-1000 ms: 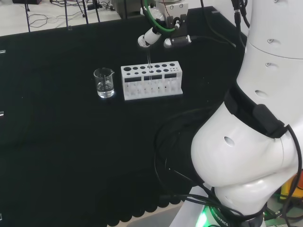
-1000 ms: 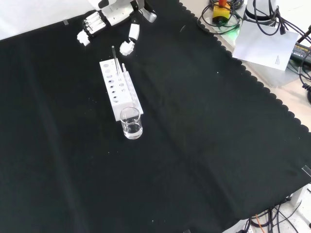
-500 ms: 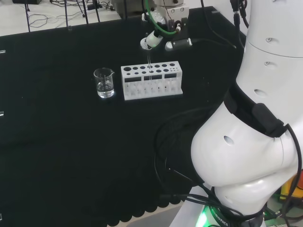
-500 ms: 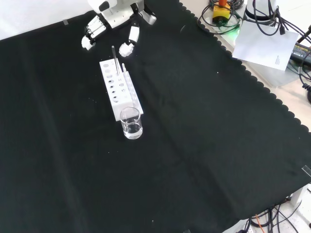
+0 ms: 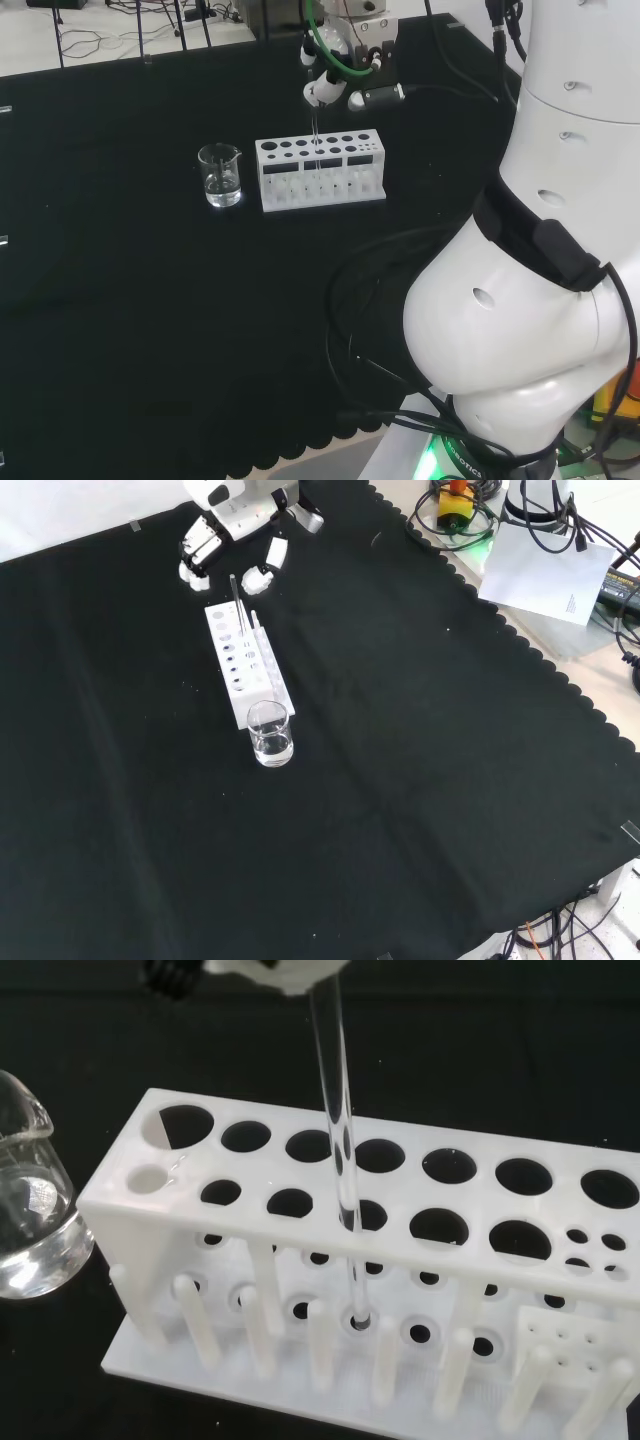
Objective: Take the glass rod from the white test tube rack.
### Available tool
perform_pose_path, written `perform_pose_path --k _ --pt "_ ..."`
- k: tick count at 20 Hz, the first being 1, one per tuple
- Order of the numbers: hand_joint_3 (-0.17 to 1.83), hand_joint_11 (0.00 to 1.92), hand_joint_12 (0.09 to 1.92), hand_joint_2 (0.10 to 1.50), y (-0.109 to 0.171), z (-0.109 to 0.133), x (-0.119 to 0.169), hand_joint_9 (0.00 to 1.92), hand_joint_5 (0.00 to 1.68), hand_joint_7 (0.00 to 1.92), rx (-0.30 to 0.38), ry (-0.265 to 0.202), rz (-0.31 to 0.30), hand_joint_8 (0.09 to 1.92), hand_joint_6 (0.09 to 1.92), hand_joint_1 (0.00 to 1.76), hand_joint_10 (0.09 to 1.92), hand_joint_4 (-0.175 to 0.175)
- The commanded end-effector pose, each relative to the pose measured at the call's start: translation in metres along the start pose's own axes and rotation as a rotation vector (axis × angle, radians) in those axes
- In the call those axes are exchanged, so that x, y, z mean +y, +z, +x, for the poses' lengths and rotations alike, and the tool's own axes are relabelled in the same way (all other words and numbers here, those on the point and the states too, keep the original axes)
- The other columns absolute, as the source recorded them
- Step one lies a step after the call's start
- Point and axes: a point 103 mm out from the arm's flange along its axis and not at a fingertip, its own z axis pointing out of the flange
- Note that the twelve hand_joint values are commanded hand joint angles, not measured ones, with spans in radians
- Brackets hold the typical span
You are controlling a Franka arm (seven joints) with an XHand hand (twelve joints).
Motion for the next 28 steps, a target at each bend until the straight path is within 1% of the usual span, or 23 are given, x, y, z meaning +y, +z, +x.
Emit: perform_pose_path --k 1,2,3,4,5,8,12,13,14,16,17,19,21,22,25,26,28 --pt "0.69 0.56 1.32 0.81 0.0009 0.002 0.0008 0.63 0.59 0.19 -0.005 -0.021 -0.01 0.93 1.18 0.98 0.79 -0.069" --pt "0.58 0.61 1.3 0.89 0.0013 0.0021 0.0015 0.68 0.67 0.22 0.001 -0.024 -0.009 0.94 1.24 1.0 0.78 -0.045" --pt "0.44 0.66 1.29 0.98 0.0019 0.0025 0.0023 0.73 0.72 0.26 0.006 -0.027 -0.008 0.94 1.28 1.01 0.76 -0.031" --pt "0.32 0.7 1.27 1.05 0.0028 0.003 0.003 0.77 0.75 0.28 0.008 -0.03 -0.004 0.93 1.3 1.01 0.74 -0.026" --pt "0.25 0.72 1.26 1.09 0.0039 0.0034 0.0038 0.8 0.77 0.3 0.01 -0.031 0.001 0.93 1.31 1.02 0.72 -0.024" --pt "0.16 0.76 1.24 1.14 0.0059 0.0041 0.0051 0.84 0.78 0.32 0.013 -0.033 0.012 0.92 1.32 1.02 0.7 -0.028" --pt "0.13 0.81 1.22 1.16 0.0073 0.0062 0.0058 0.87 0.77 0.33 0.004 -0.034 0.036 0.91 1.34 1.02 0.69 -0.033" --pt "0.2 0.82 1.22 1.1 0.0074 0.0072 0.006 0.86 0.66 0.31 0.004 -0.032 0.047 0.89 1.3 1.02 0.69 -0.028" --pt "0.35 0.83 1.22 1.01 0.0073 0.0076 0.0059 0.84 0.56 0.3 0.004 -0.028 0.052 0.88 1.28 1.02 0.69 -0.022" --pt "0.63 0.84 1.23 0.85 0.0069 0.0078 0.0056 0.81 0.42 0.26 0.003 -0.021 0.05 0.87 1.24 1.02 0.71 -0.012" --pt "0.7 0.84 1.23 0.8 0.0064 0.0072 0.0056 0.8 0.38 0.25 0.007 -0.013 0.059 0.87 1.23 1.02 0.71 -0.007" --pt "0.77 0.84 1.23 0.76 0.0064 0.0062 0.0055 0.78 0.32 0.23 0.016 -0.007 0.082 0.86 1.19 1.02 0.73 -0.001" --pt "0.81 0.84 1.24 0.73 0.0063 0.0055 0.0059 0.75 0.24 0.2 0.028 -0.009 0.083 0.85 1.13 1.01 0.74 0.008" --pt "0.82 0.86 1.24 0.72 0.0063 0.0052 0.0062 0.77 0.23 0.21 0.025 -0.011 0.079 0.85 1.1 1.01 0.74 0.007" --pt "0.82 1.05 1.14 0.72 0.0067 0.0037 0.0071 0.96 0.27 0.34 0.004 -0.004 0.087 0.8 1.1 1.04 0.65 -0.014" --pt "0.83 1.1 1.11 0.72 0.0071 0.0018 0.007 0.99 0.28 0.36 -0.004 0.002 0.096 0.79 1.1 1.04 0.63 -0.017" --pt "0.83 1.13 1.09 0.72 0.007 -0.0009 0.0068 1.0 0.3 0.37 -0.009 0.011 0.101 0.78 1.1 1.04 0.6 -0.016"
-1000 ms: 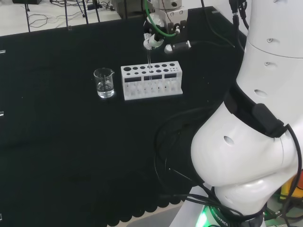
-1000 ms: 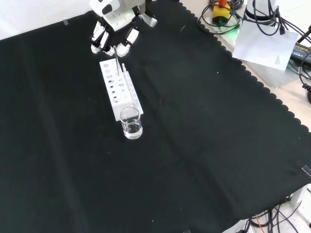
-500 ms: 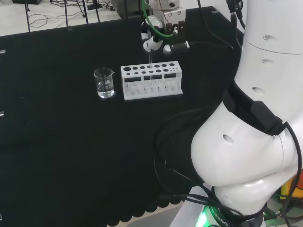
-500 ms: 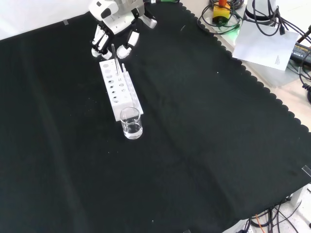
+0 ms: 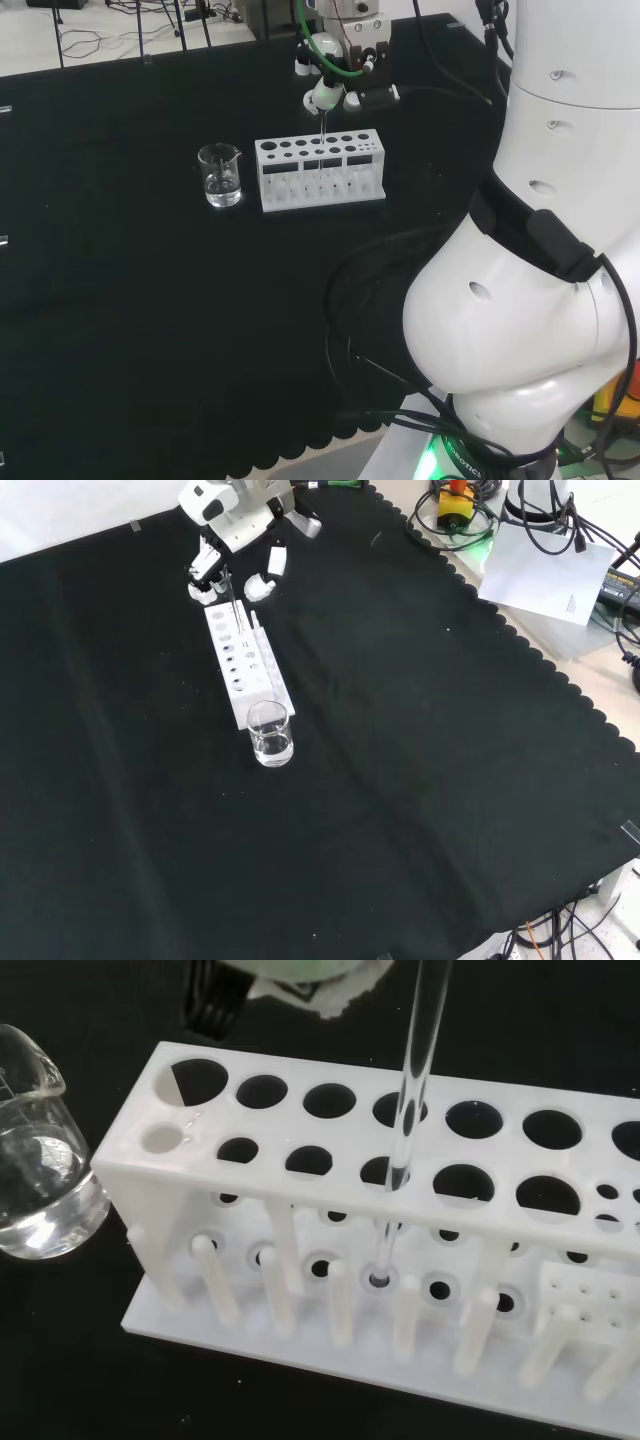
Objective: Take the glass rod from the white test tube rack.
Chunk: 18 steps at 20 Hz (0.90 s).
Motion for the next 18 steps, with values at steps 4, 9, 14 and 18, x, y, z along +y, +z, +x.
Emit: perform_pose_path --k 4,9,14,18 --pt "0.82 1.06 1.12 0.72 -0.003 -0.016 -0.001 0.9 0.28 0.36 -0.018 0.043 0.017 0.76 1.09 1.02 0.63 -0.004" --pt "0.82 1.03 1.13 0.73 -0.007 -0.027 -0.002 0.87 0.27 0.35 -0.012 0.057 0.007 0.75 1.08 1.01 0.64 -0.001" --pt "0.82 1.09 1.11 0.73 -0.005 -0.022 -0.002 1.09 0.31 0.46 -0.002 0.036 -0.003 0.75 1.11 1.02 0.6 -0.019" --pt "0.82 1.13 1.08 0.73 -0.005 -0.016 -0.001 1.18 0.36 0.54 0.002 0.02 -0.013 0.75 1.12 1.03 0.58 -0.029"
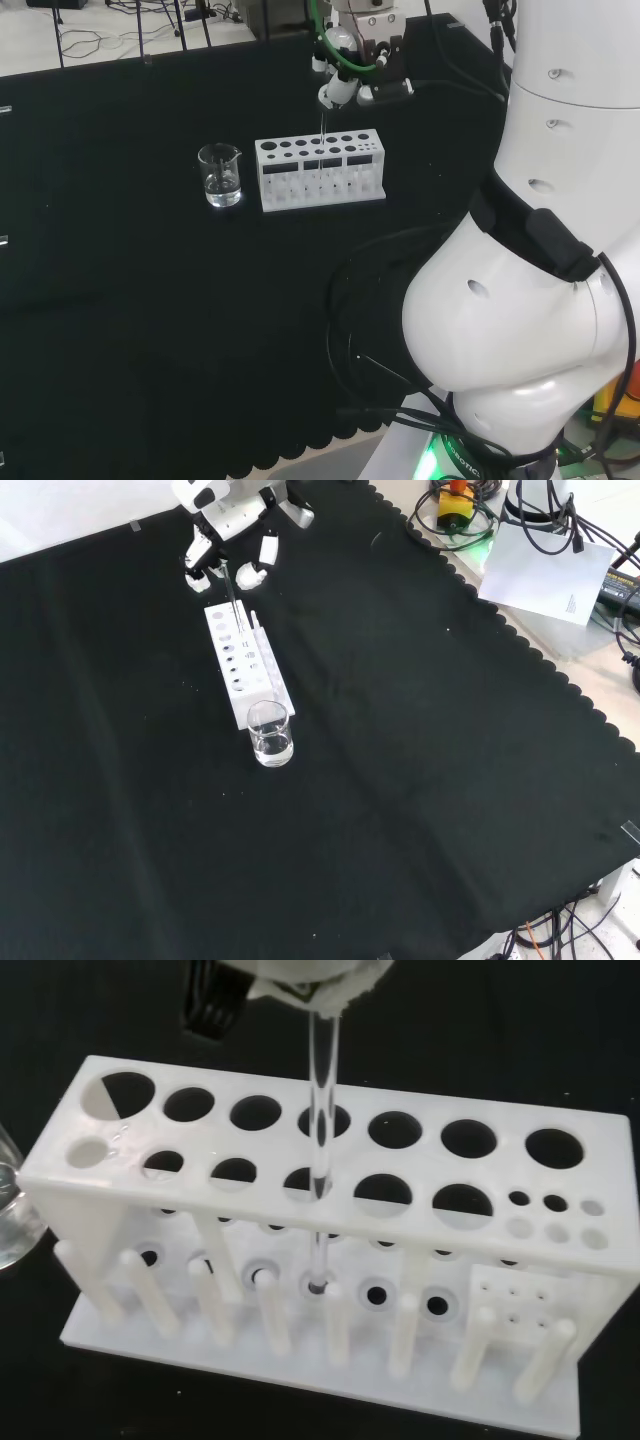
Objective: Take the glass rod from the white test tube rack.
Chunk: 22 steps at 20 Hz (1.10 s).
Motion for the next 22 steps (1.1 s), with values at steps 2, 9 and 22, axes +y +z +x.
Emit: perform_pose_path --k 2,9,22 --pt "0.82 1.14 1.08 0.73 -0.001 0.007 0.0 1.2 0.4 0.58 0.002 -0.022 -0.019 0.75 1.12 1.03 0.57 -0.035" --pt "0.8 1.26 0.98 0.75 -0.002 0.002 0.001 1.28 0.53 0.69 -0.008 -0.007 -0.015 0.77 1.12 1.06 0.54 -0.069" --pt "0.78 1.41 0.85 0.76 -0.003 0.009 0.0 1.36 0.56 0.76 -0.004 -0.035 -0.044 0.85 1.12 1.09 0.52 -0.092"
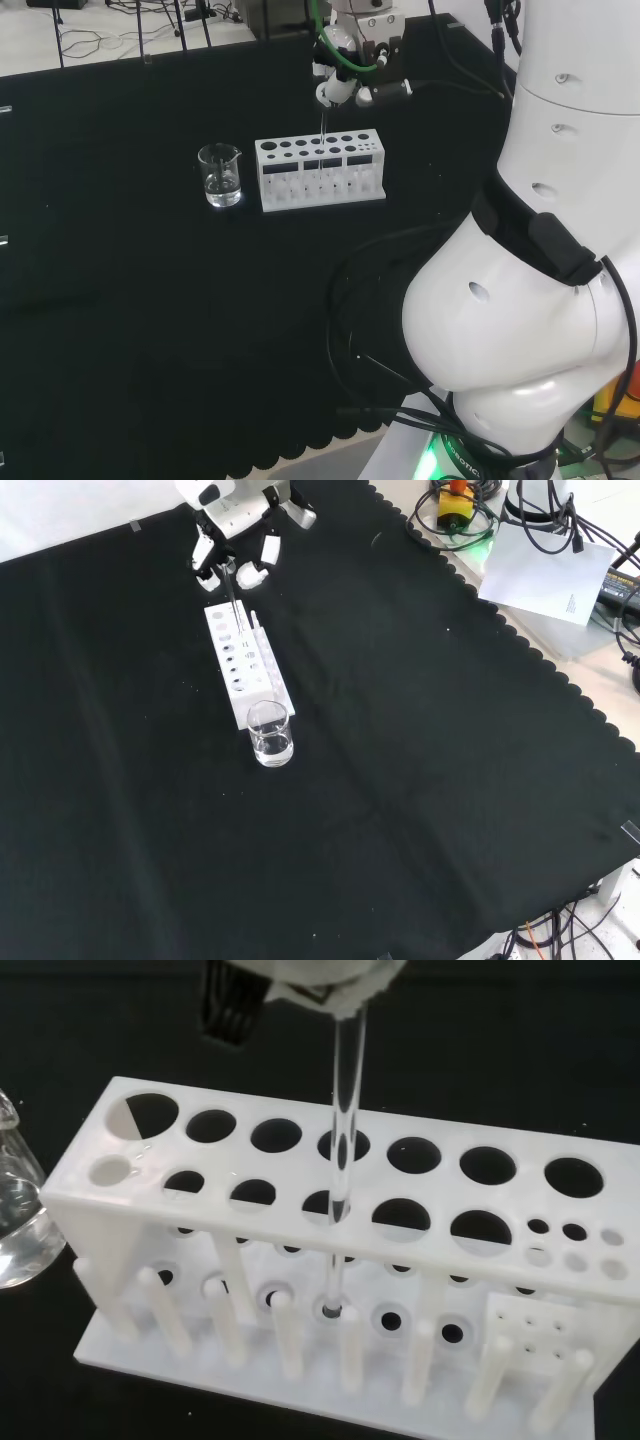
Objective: Take the glass rod from the white test tube rack.
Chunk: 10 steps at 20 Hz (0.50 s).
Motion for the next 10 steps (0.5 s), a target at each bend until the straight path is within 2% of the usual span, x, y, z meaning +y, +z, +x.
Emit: perform_pose_path --k 1,5,8,10 --pt "0.78 1.46 0.81 0.76 0.0005 0.004 0.0006 1.38 0.55 0.77 0.005 -0.007 -0.003 0.86 1.12 1.1 0.53 -0.1" --pt "0.76 1.64 0.63 0.76 -0.0007 0.0005 -0.0001 1.46 0.6 0.86 0.009 -0.004 -0.012 0.93 1.1 1.15 0.55 -0.162" --pt "0.75 1.69 0.56 0.76 -0.0009 0.0013 0.0004 1.47 0.63 0.89 0.019 -0.012 -0.024 0.95 1.1 1.16 0.57 -0.175" --pt "0.42 1.71 0.54 0.97 -0.0005 0.003 0.0012 1.46 0.74 0.9 0.02 -0.016 -0.025 0.97 1.23 1.13 0.59 -0.175"
